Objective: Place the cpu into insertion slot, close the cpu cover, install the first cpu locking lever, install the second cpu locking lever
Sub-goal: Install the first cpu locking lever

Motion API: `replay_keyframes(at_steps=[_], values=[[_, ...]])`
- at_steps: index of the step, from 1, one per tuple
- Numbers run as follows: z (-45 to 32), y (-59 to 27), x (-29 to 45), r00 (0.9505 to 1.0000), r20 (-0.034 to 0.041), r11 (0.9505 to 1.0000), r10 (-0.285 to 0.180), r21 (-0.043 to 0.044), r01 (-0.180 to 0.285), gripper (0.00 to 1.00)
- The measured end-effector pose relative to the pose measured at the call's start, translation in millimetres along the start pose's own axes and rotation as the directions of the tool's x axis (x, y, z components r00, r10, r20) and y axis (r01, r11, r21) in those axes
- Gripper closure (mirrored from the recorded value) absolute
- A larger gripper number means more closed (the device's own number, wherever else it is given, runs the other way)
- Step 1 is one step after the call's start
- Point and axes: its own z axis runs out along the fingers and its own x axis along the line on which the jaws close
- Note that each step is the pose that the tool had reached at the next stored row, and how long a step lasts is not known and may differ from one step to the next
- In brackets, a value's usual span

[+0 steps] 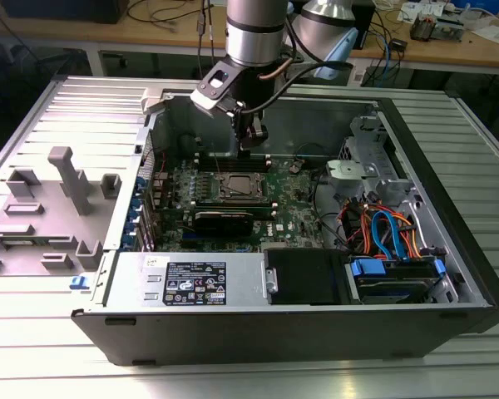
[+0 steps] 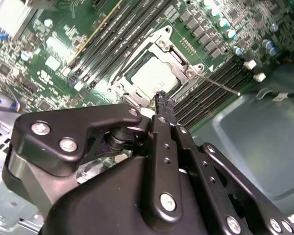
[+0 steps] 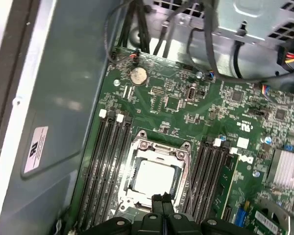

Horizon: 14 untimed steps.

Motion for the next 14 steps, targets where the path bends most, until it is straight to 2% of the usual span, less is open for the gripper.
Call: replay_keyframes(at_steps=[3, 6, 7, 8, 10, 12, 14], values=[[0.0, 0.0, 0.0, 0.9984, 0.0020, 0.9984, -0.056, -0.0013, 0.056, 0.89], [0.0, 0.0, 0.0, 0.9935, 0.0042, 0.9935, -0.114, -0.0026, 0.114, 0.89], [0.0, 0.0, 0.0, 0.9900, 0.0052, 0.9900, -0.141, -0.0032, 0.141, 0.89], [0.0, 0.0, 0.0, 0.9844, 0.0066, 0.9844, -0.176, -0.0038, 0.176, 0.89], [0.0, 0.0, 0.0, 0.9774, 0.0080, 0.9774, -0.211, -0.0046, 0.211, 0.89], [0.0, 0.0, 0.0, 0.9584, 0.0111, 0.9584, -0.285, -0.0058, 0.285, 0.89], [0.0, 0.0, 0.0, 0.9402, 0.0134, 0.9402, -0.340, -0.0066, 0.341, 0.89]])
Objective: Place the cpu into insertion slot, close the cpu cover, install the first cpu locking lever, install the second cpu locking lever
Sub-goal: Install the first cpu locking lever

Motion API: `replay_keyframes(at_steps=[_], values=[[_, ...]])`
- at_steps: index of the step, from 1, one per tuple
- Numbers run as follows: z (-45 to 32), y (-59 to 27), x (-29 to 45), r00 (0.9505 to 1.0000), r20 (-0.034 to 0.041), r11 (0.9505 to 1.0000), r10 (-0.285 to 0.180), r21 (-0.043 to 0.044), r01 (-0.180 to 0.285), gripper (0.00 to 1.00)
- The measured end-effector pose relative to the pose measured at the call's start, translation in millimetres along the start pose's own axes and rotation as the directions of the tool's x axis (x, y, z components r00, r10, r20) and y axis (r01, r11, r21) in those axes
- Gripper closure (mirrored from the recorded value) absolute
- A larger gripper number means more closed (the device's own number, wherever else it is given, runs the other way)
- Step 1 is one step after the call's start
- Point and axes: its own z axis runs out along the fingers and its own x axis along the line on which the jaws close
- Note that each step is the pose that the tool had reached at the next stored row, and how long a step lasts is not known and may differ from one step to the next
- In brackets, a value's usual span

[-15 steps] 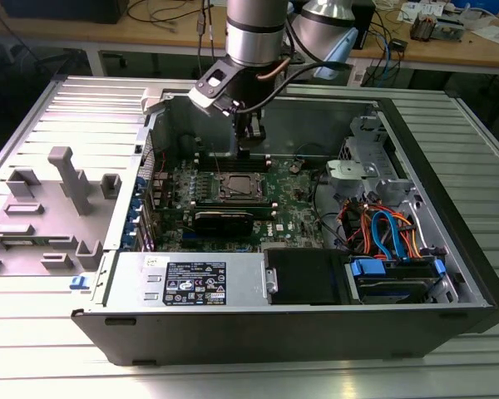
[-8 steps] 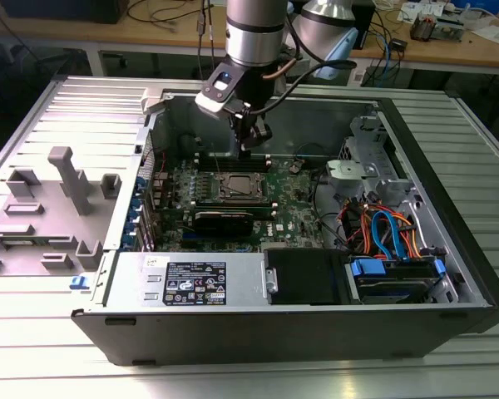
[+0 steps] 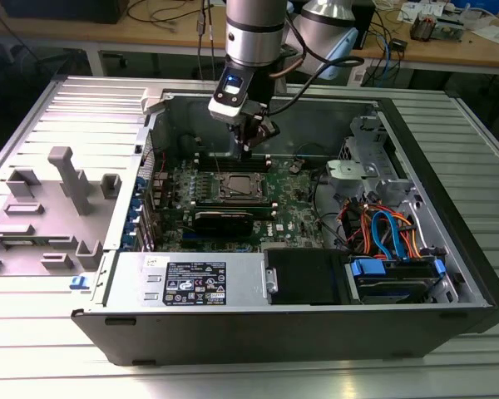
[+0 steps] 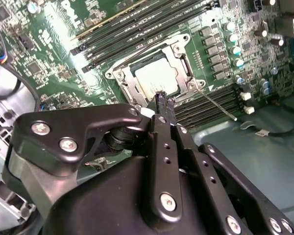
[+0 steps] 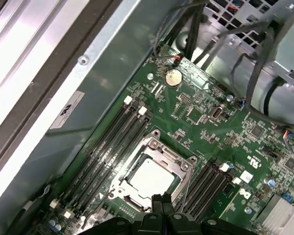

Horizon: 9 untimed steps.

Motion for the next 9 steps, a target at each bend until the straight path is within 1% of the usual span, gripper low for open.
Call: replay_keyframes(at_steps=[4, 7, 9], values=[[0.0, -0.7, -0.5, 0.9997, 0.0010, 0.9997, -0.025, -0.0006, 0.025, 0.89], [0.1, -1.3, -1.3, 0.9983, 0.0023, 0.9983, -0.058, -0.0017, 0.058, 0.89], [0.1, -1.4, -1.4, 0.9963, 0.0034, 0.9963, -0.085, -0.0023, 0.085, 0.89]])
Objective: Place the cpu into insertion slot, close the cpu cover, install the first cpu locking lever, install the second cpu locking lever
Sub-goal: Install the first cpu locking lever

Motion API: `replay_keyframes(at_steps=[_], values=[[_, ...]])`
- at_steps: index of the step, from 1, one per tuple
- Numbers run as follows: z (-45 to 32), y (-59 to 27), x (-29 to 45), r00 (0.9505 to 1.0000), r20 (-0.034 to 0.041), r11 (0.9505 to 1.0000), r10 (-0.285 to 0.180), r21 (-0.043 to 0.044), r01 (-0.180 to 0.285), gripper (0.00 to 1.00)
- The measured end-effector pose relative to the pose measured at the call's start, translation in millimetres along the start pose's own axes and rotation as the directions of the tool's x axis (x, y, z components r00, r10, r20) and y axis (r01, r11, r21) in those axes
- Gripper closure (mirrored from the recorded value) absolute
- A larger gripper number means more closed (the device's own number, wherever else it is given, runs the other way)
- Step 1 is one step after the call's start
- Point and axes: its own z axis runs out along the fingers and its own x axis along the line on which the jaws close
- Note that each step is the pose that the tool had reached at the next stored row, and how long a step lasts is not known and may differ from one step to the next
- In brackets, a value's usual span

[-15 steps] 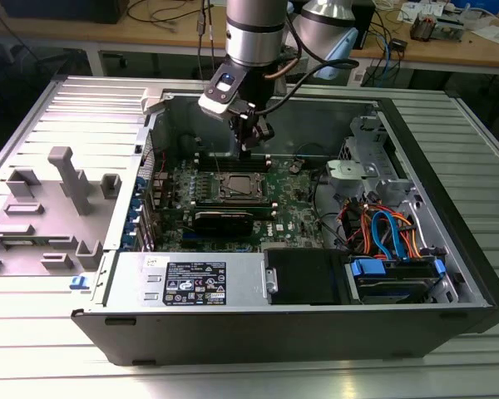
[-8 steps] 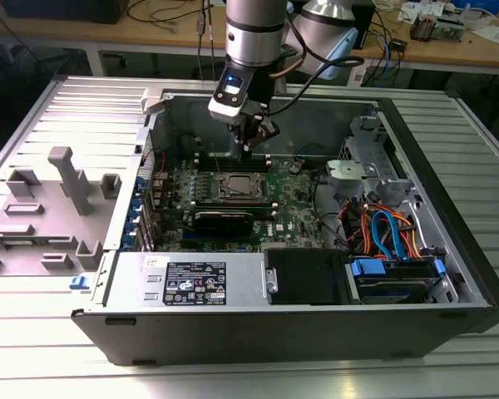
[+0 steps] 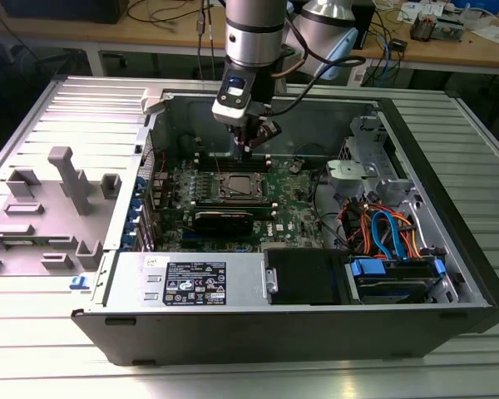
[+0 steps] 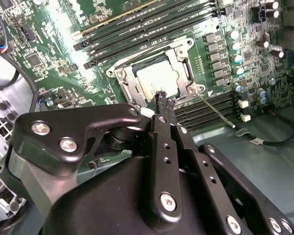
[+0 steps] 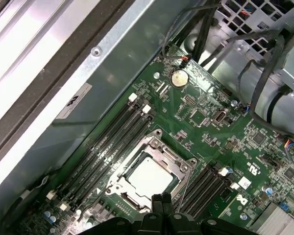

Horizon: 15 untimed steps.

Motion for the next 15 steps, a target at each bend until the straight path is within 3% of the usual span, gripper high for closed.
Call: replay_keyframes(at_steps=[1, 2, 5, 8, 15], values=[[0.0, 0.0, 0.0, 0.9998, 0.0006, 0.9998, -0.018, -0.0005, 0.018, 0.89], [0.0, -0.1, 0.0, 0.9979, 0.0022, 0.9979, -0.064, -0.0017, 0.064, 0.89], [0.0, -0.2, 0.1, 0.9909, 0.0049, 0.9909, -0.135, -0.0033, 0.135, 0.89], [-0.1, -0.3, 0.0, 0.9854, 0.0063, 0.9854, -0.170, -0.0038, 0.170, 0.89], [0.0, -0.7, -0.2, 0.9604, 0.0107, 0.9604, -0.278, -0.0059, 0.279, 0.89]])
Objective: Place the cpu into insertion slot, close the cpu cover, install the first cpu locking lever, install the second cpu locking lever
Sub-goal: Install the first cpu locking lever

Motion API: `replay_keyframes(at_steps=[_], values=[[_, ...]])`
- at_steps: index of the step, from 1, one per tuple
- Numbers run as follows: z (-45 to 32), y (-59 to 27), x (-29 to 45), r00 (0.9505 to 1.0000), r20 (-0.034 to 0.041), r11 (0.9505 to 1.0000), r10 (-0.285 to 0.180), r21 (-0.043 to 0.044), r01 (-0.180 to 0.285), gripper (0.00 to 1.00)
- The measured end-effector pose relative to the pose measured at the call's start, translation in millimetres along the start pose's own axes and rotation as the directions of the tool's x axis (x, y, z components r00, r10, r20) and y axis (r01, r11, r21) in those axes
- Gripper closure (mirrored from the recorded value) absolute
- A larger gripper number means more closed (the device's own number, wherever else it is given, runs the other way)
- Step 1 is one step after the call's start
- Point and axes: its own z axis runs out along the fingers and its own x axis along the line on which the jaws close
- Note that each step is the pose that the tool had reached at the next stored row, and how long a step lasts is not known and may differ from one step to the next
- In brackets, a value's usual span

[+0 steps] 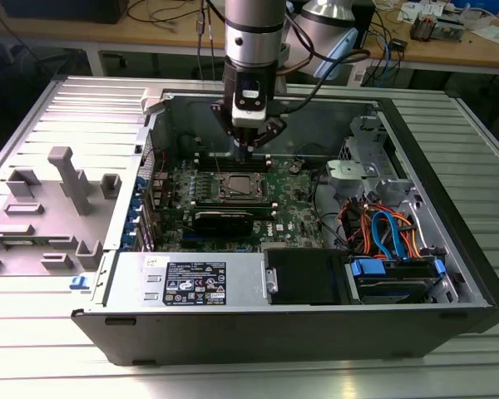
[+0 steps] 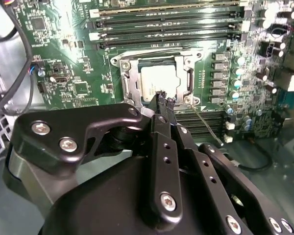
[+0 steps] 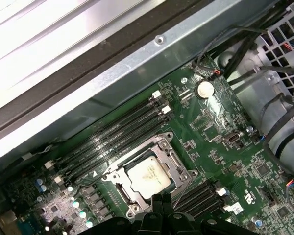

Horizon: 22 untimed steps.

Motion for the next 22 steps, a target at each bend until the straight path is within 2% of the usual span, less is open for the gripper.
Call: replay_keyframes(at_steps=[2, 3, 7, 11, 15, 20, 21, 22], values=[[0.0, -0.1, 0.0, 0.9995, 0.0011, 0.9995, -0.032, -0.0007, 0.032, 0.89], [0.0, -0.1, 0.0, 0.9982, 0.0021, 0.9982, -0.059, -0.0014, 0.059, 0.89], [0.0, -0.3, 0.0, 0.9930, 0.0043, 0.9930, -0.118, -0.0028, 0.118, 0.89], [0.0, -0.3, 0.0, 0.9820, 0.0070, 0.9820, -0.189, -0.0042, 0.189, 0.89], [0.0, -0.3, 0.0, 0.9638, 0.0101, 0.9638, -0.266, -0.0056, 0.266, 0.89], [0.0, -0.4, 0.0, 0.9415, 0.0132, 0.9415, -0.337, -0.0067, 0.337, 0.89], [0.0, -0.4, 0.0, 0.9365, 0.0138, 0.9365, -0.350, -0.0069, 0.350, 0.89], [0.0, -0.4, 0.0, 0.9279, 0.0148, 0.9279, -0.373, -0.0072, 0.373, 0.89]])
